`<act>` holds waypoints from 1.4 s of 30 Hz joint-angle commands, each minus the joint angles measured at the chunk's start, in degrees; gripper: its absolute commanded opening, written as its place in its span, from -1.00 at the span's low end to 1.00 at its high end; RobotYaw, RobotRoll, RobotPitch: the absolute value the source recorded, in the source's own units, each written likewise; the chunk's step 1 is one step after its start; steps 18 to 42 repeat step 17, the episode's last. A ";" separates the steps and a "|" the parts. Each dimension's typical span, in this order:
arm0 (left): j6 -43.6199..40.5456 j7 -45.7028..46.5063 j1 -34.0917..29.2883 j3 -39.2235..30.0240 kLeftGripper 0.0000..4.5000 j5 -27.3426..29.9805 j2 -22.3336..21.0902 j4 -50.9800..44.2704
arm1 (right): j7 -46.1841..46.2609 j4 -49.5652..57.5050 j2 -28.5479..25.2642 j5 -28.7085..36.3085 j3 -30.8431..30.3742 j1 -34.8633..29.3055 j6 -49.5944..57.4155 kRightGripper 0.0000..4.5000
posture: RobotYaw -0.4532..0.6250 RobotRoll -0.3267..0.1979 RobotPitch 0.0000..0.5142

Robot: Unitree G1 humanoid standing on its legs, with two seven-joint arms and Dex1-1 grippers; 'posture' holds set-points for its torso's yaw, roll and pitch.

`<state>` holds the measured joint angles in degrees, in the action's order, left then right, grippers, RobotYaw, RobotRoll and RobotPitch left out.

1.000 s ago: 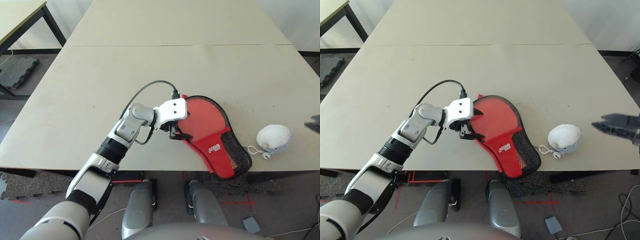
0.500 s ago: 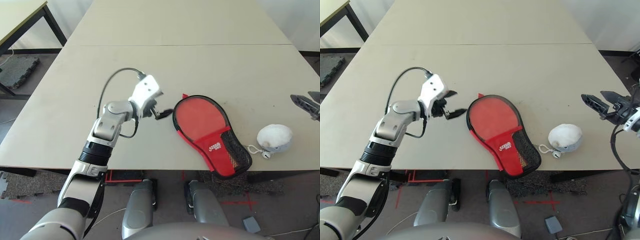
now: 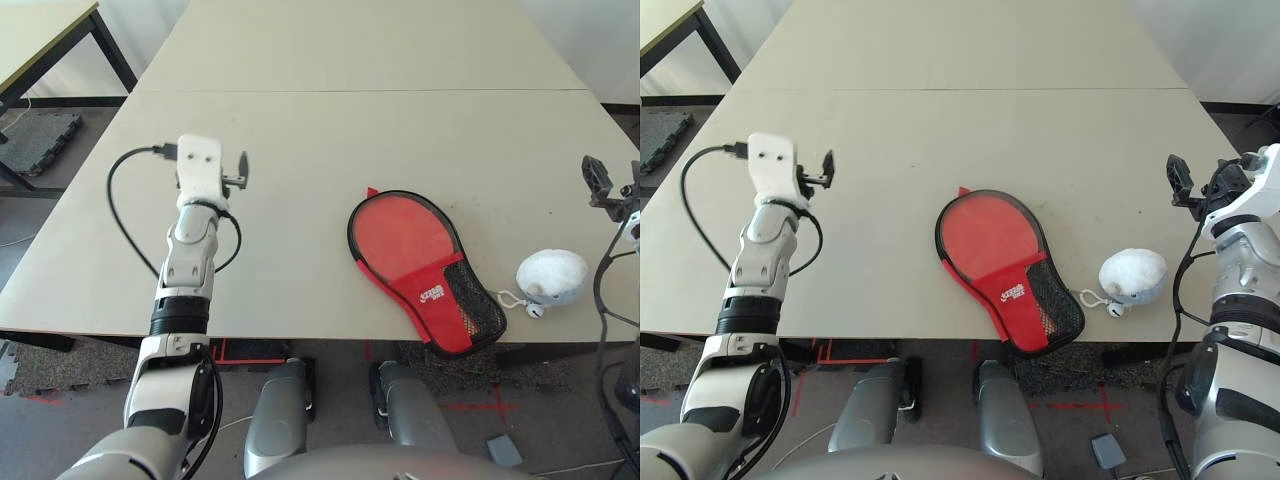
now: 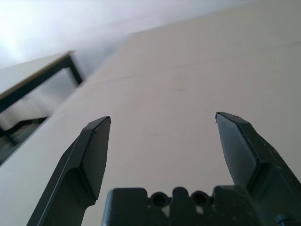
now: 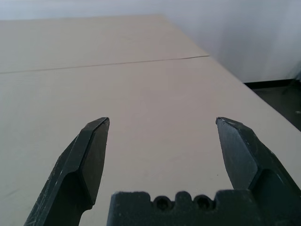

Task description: Store the ping-pong paddle in its case and zip it.

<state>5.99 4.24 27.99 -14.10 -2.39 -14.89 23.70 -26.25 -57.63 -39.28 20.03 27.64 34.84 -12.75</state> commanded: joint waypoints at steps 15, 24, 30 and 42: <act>-1.49 -0.99 2.28 3.27 1.00 2.84 4.05 4.34 | 7.06 -9.27 -1.74 -5.24 -1.10 5.18 -5.81 0.99 | -0.02 0.25 -0.47; -2.30 -1.78 2.07 3.71 1.00 3.26 4.32 3.77 | 8.51 -8.98 -1.56 -5.46 -0.94 4.02 -6.16 0.99 | -0.04 0.25 -0.46; -2.30 -1.78 2.07 3.71 1.00 3.26 4.32 3.77 | 8.51 -8.98 -1.56 -5.46 -0.94 4.02 -6.16 0.99 | -0.04 0.25 -0.46; -2.30 -1.78 2.07 3.71 1.00 3.26 4.32 3.77 | 8.51 -8.98 -1.56 -5.46 -0.94 4.02 -6.16 0.99 | -0.04 0.25 -0.46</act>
